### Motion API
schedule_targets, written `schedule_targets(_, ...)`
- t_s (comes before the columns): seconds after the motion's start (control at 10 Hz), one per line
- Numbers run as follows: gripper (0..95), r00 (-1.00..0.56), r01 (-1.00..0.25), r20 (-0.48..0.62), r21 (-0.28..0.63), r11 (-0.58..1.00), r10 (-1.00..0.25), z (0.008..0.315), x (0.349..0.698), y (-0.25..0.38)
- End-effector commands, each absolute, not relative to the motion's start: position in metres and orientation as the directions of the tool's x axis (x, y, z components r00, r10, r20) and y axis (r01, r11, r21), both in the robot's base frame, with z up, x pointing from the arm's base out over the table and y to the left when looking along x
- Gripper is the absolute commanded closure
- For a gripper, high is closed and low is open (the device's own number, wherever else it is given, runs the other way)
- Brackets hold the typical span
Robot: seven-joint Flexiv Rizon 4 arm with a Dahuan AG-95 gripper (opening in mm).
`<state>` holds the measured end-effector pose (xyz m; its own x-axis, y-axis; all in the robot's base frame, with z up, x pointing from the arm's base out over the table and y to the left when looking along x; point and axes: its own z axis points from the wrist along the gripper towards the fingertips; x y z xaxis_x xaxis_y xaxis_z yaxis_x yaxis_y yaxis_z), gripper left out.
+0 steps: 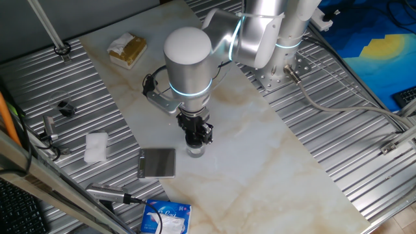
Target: Screw the lid onto the jar
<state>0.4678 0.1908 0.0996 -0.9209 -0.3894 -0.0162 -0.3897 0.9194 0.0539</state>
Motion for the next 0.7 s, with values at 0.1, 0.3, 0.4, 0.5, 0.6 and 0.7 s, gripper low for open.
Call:
schedule_targets(0.1,38.0,-0.933,-0.36,-0.017,0.059,0.931,-0.36,0.097,0.467,0.1906)
schedule_targets(0.3,57.0,-0.945,-0.328,-0.015,0.061,0.943,-0.328,0.0968,0.467,0.1906)
schedule_targets(0.4,57.0,-0.952,-0.305,-0.014,0.062,0.95,-0.305,0.0965,0.467,0.1906)
schedule_targets(0.5,57.0,-0.958,-0.288,-0.014,0.061,0.956,-0.288,0.0964,0.467,0.1906)
schedule_targets(0.6,57.0,-0.962,-0.273,-0.013,0.06,0.96,-0.273,0.0962,0.467,0.1906)
schedule_targets(0.7,57.0,-0.964,-0.265,-0.013,0.062,0.962,-0.265,0.096,0.467,0.1906)
